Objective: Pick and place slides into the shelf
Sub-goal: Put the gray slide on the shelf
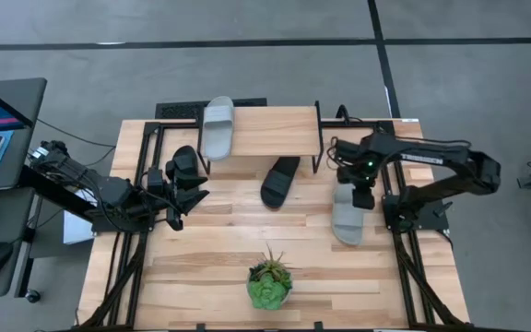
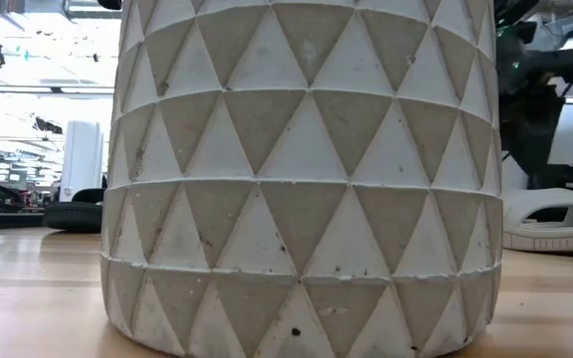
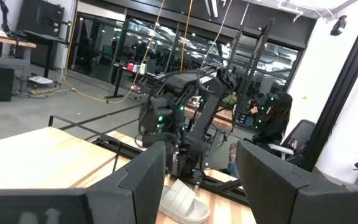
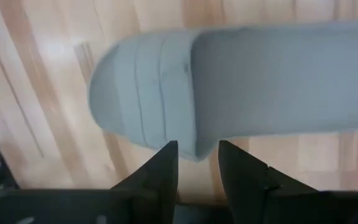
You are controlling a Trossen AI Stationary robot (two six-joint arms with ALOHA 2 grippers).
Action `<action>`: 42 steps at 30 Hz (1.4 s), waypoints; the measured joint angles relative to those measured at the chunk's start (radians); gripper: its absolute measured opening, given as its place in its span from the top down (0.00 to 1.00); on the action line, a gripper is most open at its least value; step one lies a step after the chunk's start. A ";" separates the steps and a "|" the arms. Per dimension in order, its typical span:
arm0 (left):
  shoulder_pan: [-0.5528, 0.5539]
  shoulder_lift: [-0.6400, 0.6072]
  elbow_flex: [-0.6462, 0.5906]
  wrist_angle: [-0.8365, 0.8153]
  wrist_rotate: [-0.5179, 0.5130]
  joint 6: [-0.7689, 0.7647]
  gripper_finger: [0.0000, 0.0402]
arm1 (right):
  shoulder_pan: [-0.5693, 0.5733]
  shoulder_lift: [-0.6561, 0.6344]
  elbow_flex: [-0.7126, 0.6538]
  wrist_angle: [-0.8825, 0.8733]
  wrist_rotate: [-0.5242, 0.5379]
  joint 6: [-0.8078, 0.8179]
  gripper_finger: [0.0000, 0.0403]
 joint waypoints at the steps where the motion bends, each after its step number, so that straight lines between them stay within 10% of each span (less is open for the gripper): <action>1: 0.000 0.000 0.000 0.000 0.000 0.000 0.54 | 0.003 -0.015 0.000 0.015 -0.004 0.011 0.73; 31: 0.000 0.000 0.000 0.000 -0.005 -0.027 0.54 | -0.048 -0.181 -0.108 0.190 -0.035 0.096 0.73; 42: 0.000 0.000 0.000 0.000 -0.001 -0.027 0.54 | -0.004 -0.660 -0.138 0.324 -0.046 0.328 0.78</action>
